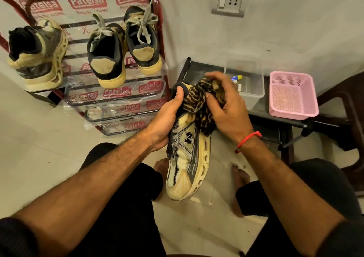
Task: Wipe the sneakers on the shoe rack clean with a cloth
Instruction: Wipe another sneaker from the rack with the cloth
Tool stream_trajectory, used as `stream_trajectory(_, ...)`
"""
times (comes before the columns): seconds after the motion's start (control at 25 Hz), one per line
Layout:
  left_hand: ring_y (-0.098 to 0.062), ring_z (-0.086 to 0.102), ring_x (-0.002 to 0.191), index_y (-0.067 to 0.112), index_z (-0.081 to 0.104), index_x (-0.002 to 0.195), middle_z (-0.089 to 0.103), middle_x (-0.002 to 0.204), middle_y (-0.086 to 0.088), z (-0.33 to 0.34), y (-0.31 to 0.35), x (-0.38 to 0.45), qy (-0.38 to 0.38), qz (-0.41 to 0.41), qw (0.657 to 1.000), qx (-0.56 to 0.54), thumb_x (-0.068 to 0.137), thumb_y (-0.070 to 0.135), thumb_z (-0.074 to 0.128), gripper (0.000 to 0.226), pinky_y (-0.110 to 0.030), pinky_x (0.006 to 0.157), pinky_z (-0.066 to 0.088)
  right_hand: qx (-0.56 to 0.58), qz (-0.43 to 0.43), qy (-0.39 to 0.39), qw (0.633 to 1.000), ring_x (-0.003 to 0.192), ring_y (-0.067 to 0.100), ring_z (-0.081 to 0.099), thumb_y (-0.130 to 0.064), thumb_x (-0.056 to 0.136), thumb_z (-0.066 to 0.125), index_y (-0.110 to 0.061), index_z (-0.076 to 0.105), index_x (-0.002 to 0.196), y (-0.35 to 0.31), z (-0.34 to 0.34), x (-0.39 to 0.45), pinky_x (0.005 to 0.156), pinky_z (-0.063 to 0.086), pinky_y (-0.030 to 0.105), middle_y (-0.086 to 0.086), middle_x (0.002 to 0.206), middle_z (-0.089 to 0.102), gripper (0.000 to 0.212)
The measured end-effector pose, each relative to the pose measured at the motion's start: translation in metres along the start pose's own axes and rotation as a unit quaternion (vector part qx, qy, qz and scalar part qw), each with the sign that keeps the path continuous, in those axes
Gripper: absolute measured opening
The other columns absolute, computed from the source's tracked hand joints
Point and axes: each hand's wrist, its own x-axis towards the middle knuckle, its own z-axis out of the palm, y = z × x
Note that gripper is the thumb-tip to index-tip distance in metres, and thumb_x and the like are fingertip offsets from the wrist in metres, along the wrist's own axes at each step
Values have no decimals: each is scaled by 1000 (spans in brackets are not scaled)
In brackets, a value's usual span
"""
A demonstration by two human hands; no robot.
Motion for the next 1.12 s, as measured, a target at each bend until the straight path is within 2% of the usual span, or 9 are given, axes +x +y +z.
stream_trajectory(0.08,-28,64,124,10,57,138,68,132,-15,-1,-2,1,-3,9,1000,-27,106,53,34,59,-45,107,49,-174,-45,-48,983,120,17,44,-34,96,59,-30,47,140,5,7,-4,102,41,30,3,132,47,46)
stream_trajectory(0.12,-30,64,124,8,56,139,67,132,-17,-2,-1,1,0,13,999,-37,106,52,36,59,-45,106,51,-197,-53,-66,977,119,18,43,-41,94,60,-31,49,140,8,9,-4,102,39,30,4,134,45,48)
stream_trajectory(0.24,-31,69,114,5,58,138,71,123,-17,-13,4,4,32,32,998,-52,106,41,46,49,-42,96,58,-134,-80,-102,983,110,15,51,-32,90,67,-20,60,129,2,15,-16,98,50,35,5,123,52,41)
stream_trajectory(0.36,-18,73,91,5,57,138,76,103,-8,-26,9,8,75,49,994,-67,106,21,51,37,-31,76,61,-140,-157,-180,961,112,21,54,-29,89,64,-17,64,124,-5,29,-45,98,51,34,9,124,53,37)
stream_trajectory(0.4,-17,73,88,5,59,135,76,102,-8,-27,9,7,68,47,995,-63,106,17,51,33,-30,74,61,-148,-165,-170,960,115,22,53,-28,89,63,-17,64,124,-4,30,-45,100,49,32,10,128,52,37)
stream_trajectory(0.6,-22,72,90,5,64,127,73,107,-15,-10,2,3,8,31,999,-32,105,14,51,27,-37,86,60,-161,-41,55,985,106,8,47,-18,90,68,-18,68,118,4,5,15,95,40,8,8,119,55,29)
stream_trajectory(0.8,-23,71,98,3,61,132,74,111,-14,-16,-3,1,25,28,999,-15,106,19,50,33,-36,86,60,-155,-103,-81,979,104,16,53,-20,86,69,-15,68,118,-1,27,-35,91,48,21,9,117,53,32)
stream_trajectory(0.96,-25,70,100,6,61,134,71,115,-16,-6,-2,2,14,38,999,-9,107,22,49,34,-39,91,58,-177,-41,33,983,104,12,49,-20,89,68,-16,68,118,2,7,4,94,52,28,10,117,53,29)
stream_trajectory(1.12,-29,69,112,3,59,135,72,120,-16,-11,-2,2,13,44,999,16,108,32,44,42,-39,94,57,-167,-99,-64,979,101,18,54,-19,88,68,-16,67,118,-9,27,-35,87,55,32,9,116,52,31)
